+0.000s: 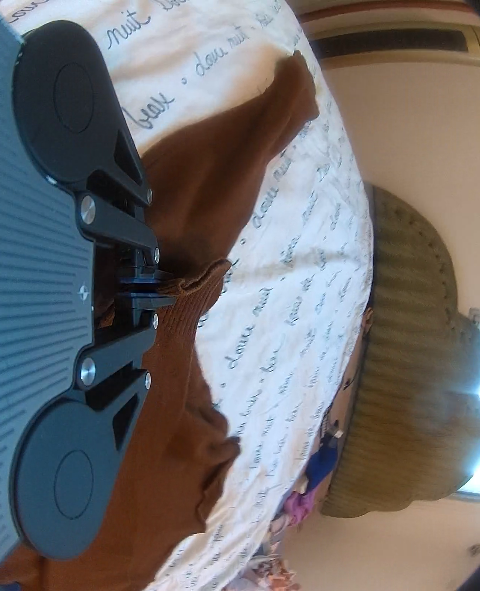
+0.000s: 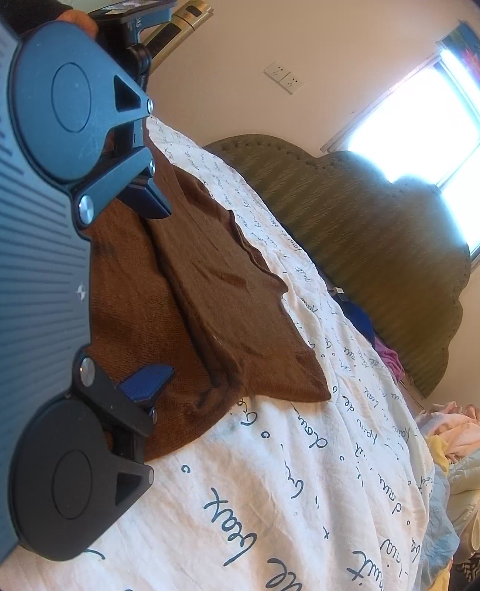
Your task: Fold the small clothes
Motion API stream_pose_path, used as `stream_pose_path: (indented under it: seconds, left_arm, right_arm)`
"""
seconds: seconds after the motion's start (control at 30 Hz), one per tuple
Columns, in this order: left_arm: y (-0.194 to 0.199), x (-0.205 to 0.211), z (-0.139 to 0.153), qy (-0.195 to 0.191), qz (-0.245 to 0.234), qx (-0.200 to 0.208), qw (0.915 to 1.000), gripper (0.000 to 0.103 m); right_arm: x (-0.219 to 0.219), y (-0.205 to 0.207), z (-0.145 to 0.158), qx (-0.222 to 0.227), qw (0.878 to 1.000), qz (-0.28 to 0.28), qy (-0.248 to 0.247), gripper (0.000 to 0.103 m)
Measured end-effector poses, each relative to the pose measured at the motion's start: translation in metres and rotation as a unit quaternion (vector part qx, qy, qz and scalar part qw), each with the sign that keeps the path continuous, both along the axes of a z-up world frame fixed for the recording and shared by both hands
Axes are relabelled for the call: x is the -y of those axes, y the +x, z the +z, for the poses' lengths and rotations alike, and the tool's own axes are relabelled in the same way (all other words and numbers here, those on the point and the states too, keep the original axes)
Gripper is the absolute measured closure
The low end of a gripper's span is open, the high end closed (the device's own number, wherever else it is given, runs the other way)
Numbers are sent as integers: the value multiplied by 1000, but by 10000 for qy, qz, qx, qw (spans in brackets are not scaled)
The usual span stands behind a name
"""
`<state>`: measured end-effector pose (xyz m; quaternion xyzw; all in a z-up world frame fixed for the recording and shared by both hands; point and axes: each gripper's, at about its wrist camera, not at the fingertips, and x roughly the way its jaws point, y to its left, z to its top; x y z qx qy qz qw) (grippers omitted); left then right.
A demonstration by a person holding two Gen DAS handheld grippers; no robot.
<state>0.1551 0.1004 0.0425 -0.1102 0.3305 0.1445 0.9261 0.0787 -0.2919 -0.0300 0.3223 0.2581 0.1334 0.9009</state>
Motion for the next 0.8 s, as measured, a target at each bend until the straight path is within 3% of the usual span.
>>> stream_pose_path:
  seconds: [0.1,0.13,0.2,0.23,0.27,0.33,0.47,0.5,0.57,0.7,0.8]
  left_arm:
    - [-2,6,-2,-25,-264,-47,9996,96]
    - [-8,7,3,-122,-321,56,9994,87]
    - [-27,-4,15,-352,-332,494,9976,59]
    - [-35,-13,22,-416,-229,741,9961,32]
    - [-44,-23,28,-436,-48,998,9940,15]
    - [-55,-49,39,-519,352,1379,9885,16]
    - [-59,-120,38,-1131,1120,1328,9783,23]
    - [-59,-140,35,-1302,1373,1320,9730,23]
    - [-63,-183,25,-1715,1947,1398,9556,26]
    - [-70,-261,7,-2719,2884,1813,9000,28]
    - [-63,-301,-3,-3273,2856,1923,8799,41]
  right_arm:
    - [-7,2,20,-16,9997,106,-232,16]
    - [-8,5,33,116,9995,222,-210,16]
    - [-12,19,57,330,9982,371,-341,14]
    - [-17,30,67,368,9970,388,-560,7]
    - [-22,45,73,361,9946,396,-886,0]
    - [-37,79,71,176,9848,415,-1679,0]
    - [-53,132,24,-781,9621,678,-2524,0]
    - [-57,129,17,-640,9570,711,-2739,0]
    - [-64,116,5,-271,9480,709,-3090,0]
    - [-65,109,5,-225,9483,642,-3099,0]
    - [-62,109,6,-221,9511,642,-3014,0]
